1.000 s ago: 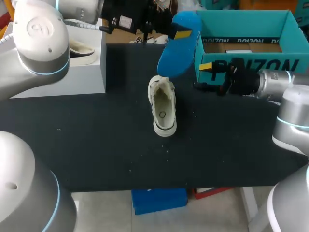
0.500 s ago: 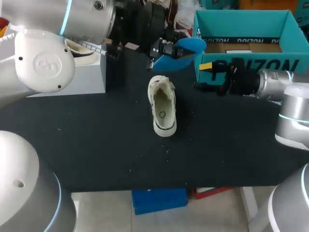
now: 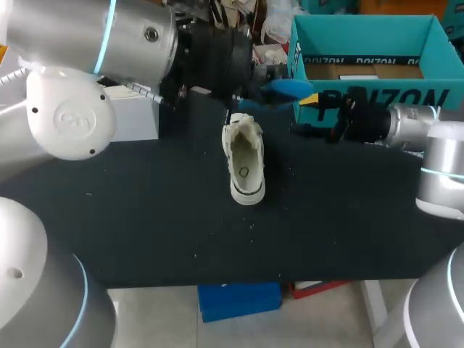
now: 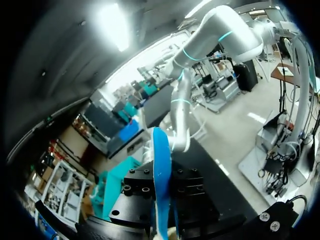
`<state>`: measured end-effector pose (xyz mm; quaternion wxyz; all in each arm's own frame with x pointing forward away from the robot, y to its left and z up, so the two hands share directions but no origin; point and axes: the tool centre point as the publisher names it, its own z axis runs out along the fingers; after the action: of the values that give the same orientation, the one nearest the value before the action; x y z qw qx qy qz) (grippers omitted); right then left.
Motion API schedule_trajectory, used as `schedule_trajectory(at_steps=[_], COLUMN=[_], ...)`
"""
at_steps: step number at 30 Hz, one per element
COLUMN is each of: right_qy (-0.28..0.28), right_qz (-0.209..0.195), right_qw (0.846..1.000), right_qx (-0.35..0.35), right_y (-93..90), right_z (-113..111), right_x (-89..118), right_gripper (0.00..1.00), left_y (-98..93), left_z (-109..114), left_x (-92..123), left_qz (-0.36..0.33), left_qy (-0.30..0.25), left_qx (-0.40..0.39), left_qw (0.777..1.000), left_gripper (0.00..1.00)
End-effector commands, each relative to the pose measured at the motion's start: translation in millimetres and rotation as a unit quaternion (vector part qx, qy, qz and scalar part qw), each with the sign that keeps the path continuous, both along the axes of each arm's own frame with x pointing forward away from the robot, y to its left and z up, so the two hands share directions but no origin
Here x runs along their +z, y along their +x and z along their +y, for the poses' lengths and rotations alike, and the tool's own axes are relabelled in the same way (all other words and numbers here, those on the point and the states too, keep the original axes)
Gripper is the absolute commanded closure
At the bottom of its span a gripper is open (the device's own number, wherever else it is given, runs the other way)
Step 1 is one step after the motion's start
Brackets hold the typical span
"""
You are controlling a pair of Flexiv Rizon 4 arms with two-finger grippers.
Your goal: Take the shoe out of the shoebox, open the shoe tongue, remove and reinsert the insole, then place the shoe into the shoebox
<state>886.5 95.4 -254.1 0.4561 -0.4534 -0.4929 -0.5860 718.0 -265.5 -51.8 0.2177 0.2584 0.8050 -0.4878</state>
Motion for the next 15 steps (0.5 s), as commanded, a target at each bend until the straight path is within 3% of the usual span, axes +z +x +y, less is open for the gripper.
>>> schedule_trajectory(at_steps=[1, 7, 10, 15], right_qy=[-0.001, -0.001, -0.001, -0.001], right_qz=[0.0, 0.0, 0.0, 0.0], right_qw=[1.0, 1.0, 1.0, 1.0], right_qx=[-0.001, -0.001, -0.001, -0.001], right_y=[0.0, 0.0, 0.0, 0.0], right_z=[1, 1, 1, 1], right_x=[-1, -1, -1, -1], right_gripper=[0.0, 0.0, 0.0, 0.0], left_y=[-15.5, -28.7, -35.7, -35.7], left_z=[19, 30, 34, 34], left_x=[-33, -48, -60, -60], left_qz=[-0.024, -0.079, -0.085, -0.085], left_qy=[-0.042, -0.1, -0.078, -0.078], left_qx=[-0.002, -0.029, -0.023, -0.023], left_qw=[0.999, 0.991, 0.993, 0.993], left_gripper=[1.0, 1.0, 1.0, 1.0])
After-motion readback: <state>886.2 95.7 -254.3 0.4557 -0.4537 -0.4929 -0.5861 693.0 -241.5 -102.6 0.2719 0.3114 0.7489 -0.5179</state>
